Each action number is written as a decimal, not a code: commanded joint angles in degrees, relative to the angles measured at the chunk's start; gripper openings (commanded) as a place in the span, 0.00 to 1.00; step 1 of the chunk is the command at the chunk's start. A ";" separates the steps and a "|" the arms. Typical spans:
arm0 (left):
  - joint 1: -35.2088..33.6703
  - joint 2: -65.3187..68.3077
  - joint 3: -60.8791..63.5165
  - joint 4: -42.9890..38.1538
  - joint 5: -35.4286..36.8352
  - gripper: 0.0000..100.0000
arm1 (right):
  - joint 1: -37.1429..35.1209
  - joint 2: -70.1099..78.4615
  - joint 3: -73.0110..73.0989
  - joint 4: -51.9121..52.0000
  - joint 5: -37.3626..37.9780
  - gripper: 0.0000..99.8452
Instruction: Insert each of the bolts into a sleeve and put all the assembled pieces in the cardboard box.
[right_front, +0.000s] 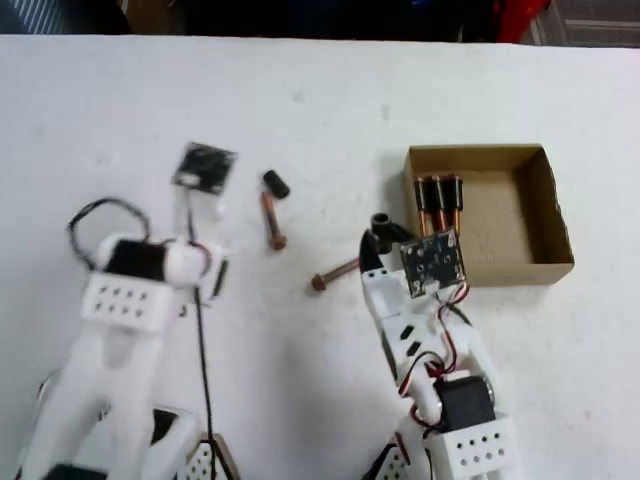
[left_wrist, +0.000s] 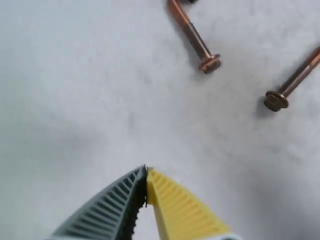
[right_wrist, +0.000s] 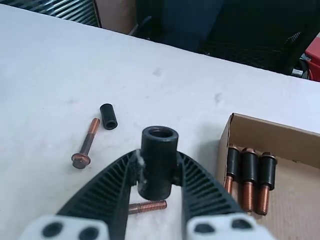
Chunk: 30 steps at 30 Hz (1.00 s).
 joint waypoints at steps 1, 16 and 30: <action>2.33 7.25 -12.04 3.60 2.73 0.02 | 1.01 -3.03 -0.44 1.19 -0.97 0.02; 3.03 40.57 -45.10 13.01 2.99 0.02 | 2.77 -12.53 3.78 4.97 -0.97 0.02; 3.56 66.42 -69.63 14.86 11.16 0.15 | 2.77 -13.58 7.30 4.62 -0.62 0.02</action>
